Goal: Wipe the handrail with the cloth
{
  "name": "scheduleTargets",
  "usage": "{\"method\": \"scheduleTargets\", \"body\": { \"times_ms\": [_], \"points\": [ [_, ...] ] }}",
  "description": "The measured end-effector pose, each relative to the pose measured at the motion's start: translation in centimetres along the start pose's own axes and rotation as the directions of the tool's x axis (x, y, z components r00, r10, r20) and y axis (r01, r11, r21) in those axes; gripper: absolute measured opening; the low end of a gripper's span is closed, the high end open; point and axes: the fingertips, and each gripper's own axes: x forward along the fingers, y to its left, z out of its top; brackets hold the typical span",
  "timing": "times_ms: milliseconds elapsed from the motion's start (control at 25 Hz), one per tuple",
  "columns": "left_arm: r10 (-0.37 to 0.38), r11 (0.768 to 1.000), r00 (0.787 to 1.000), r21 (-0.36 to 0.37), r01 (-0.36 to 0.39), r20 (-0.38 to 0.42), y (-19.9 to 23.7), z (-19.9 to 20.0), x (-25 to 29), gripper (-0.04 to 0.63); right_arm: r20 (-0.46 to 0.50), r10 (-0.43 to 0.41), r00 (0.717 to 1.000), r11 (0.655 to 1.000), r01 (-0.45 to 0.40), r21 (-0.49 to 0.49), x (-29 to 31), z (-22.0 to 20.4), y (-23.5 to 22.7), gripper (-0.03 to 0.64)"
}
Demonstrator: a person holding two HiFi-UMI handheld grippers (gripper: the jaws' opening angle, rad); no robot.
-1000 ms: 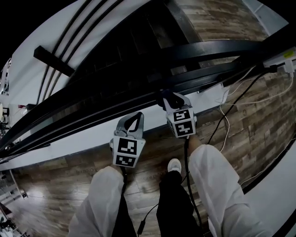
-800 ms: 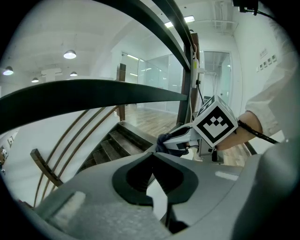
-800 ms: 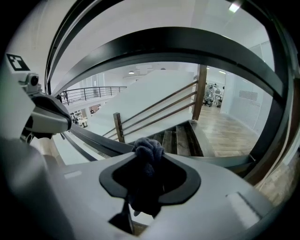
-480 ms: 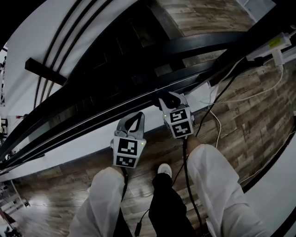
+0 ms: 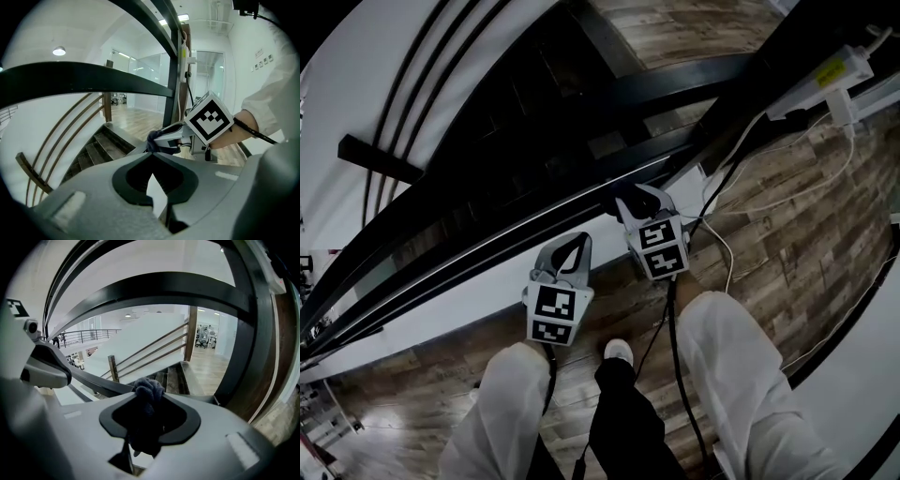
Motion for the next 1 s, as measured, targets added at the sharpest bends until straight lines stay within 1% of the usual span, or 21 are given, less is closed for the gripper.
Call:
{"method": "scheduleTargets", "body": {
  "times_ms": [440,600,680,880,1000],
  "points": [
    [-0.005,1.0,1.0,0.01,0.005,-0.005,-1.8,1.1,3.2,0.0,0.011,-0.028,1.0,1.0,0.028,0.005,-0.8,-0.4,-4.7,0.123],
    [-0.012,1.0,1.0,0.009,0.012,0.001,-2.1,1.7,4.1,0.0,-0.008,-0.078,0.997,0.996,0.078,0.049,-1.1,-0.8,-7.3,0.123],
    [-0.015,1.0,1.0,0.006,0.015,0.009,-2.2,2.3,4.5,0.0,-0.02,-0.101,0.995,0.993,0.102,0.056,-1.3,-1.0,-8.6,0.123],
    [-0.02,1.0,1.0,0.004,0.02,0.017,-2.5,3.0,4.7,0.0,-0.043,-0.132,0.99,0.991,0.133,0.02,-1.4,-1.2,-9.4,0.12],
    [-0.017,1.0,1.0,0.001,0.017,0.019,-2.4,3.0,4.0,0.0,-0.067,-0.204,0.977,0.979,0.205,0.003,-1.5,-1.4,-9.8,0.12]
  ]
}}
